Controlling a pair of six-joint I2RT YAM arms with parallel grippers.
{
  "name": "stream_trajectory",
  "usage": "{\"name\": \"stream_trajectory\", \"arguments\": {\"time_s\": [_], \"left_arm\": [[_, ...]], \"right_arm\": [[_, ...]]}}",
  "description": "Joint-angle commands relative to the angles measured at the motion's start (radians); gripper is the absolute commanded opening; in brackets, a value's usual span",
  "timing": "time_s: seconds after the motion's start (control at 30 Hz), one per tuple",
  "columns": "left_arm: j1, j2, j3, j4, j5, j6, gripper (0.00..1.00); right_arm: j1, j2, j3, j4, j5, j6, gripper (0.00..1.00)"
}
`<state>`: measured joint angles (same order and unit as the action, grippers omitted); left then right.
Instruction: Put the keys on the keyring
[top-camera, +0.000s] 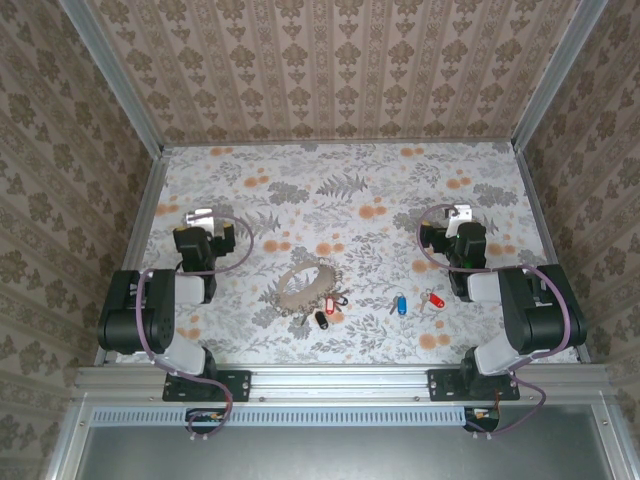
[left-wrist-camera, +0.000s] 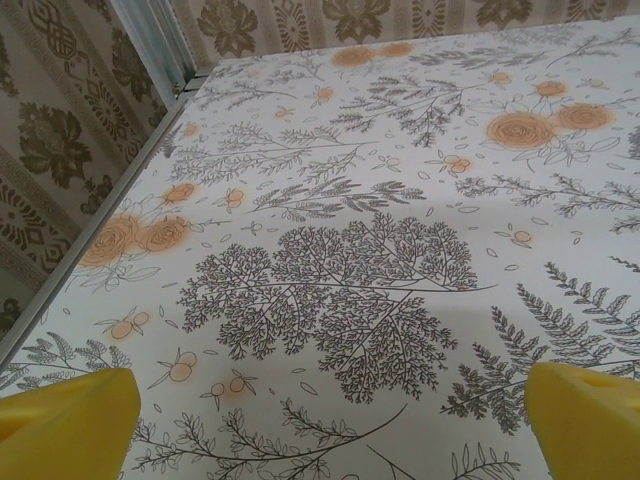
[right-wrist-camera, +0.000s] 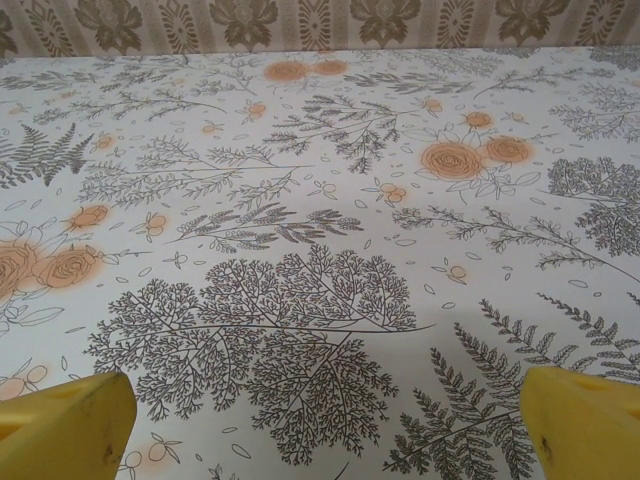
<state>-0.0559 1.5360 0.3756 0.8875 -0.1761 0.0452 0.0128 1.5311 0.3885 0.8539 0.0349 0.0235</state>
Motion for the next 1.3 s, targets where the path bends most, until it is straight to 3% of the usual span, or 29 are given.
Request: {"name": "stream_trajectory", "arguments": {"time_s": [0.0, 0.1, 0.2, 0.3, 0.37, 0.4, 0.5, 0.6, 0.67, 0.77, 0.93, 1.27], "left_arm": [[-0.005, -0.042, -0.039, 0.066, 0.039, 0.014, 1.0], [-0.004, -0.134, -0.054, 0.002, 0.035, 0.006, 1.0], [0.0, -0.248, -0.011, -0.198, -0.03, -0.055, 1.0], [0.01, -0.408, 0.112, -0.597, -0.156, -0.32, 1.0], [0.022, -0.464, 0.207, -0.85, -0.247, -0.514, 1.0], [0.037, -0.481, 0.241, -0.913, -0.197, -0.512, 1.0], [0.059, -0.51, 0.295, -1.018, -0.011, -0.503, 1.0], [0.061, -0.522, 0.297, -1.051, 0.201, -0.516, 1.0], [0.061, -0.508, 0.288, -1.06, 0.317, -0.564, 1.0], [0.037, -0.458, 0.298, -1.082, 0.461, -0.586, 0.95], [-0.109, -0.38, 0.35, -1.204, 0.451, -0.505, 0.89], [-0.272, -0.27, 0.373, -1.303, 0.44, -0.453, 0.8]], "right_arm": [[0.016, -0.044, -0.037, 0.065, -0.024, -0.029, 0.99], [0.026, -0.123, -0.04, 0.007, 0.0, -0.029, 0.99], [0.024, -0.275, 0.096, -0.406, 0.054, 0.074, 1.0], [0.024, -0.325, 0.284, -0.863, 0.118, 0.243, 1.0], [0.023, -0.338, 0.351, -1.017, 0.115, 0.367, 1.0], [0.02, -0.344, 0.371, -1.082, 0.069, 0.408, 1.0], [0.021, -0.361, 0.373, -1.117, -0.185, 0.479, 0.98], [0.043, -0.365, 0.351, -1.068, -0.397, 0.573, 0.88], [0.087, -0.366, 0.338, -1.042, -0.433, 0.61, 0.83], [0.171, -0.368, 0.339, -1.068, -0.391, 0.624, 0.77], [0.284, -0.373, 0.325, -1.082, -0.36, 0.659, 0.64], [0.494, -0.289, 0.296, -0.993, -0.327, 0.758, 0.6]]}}
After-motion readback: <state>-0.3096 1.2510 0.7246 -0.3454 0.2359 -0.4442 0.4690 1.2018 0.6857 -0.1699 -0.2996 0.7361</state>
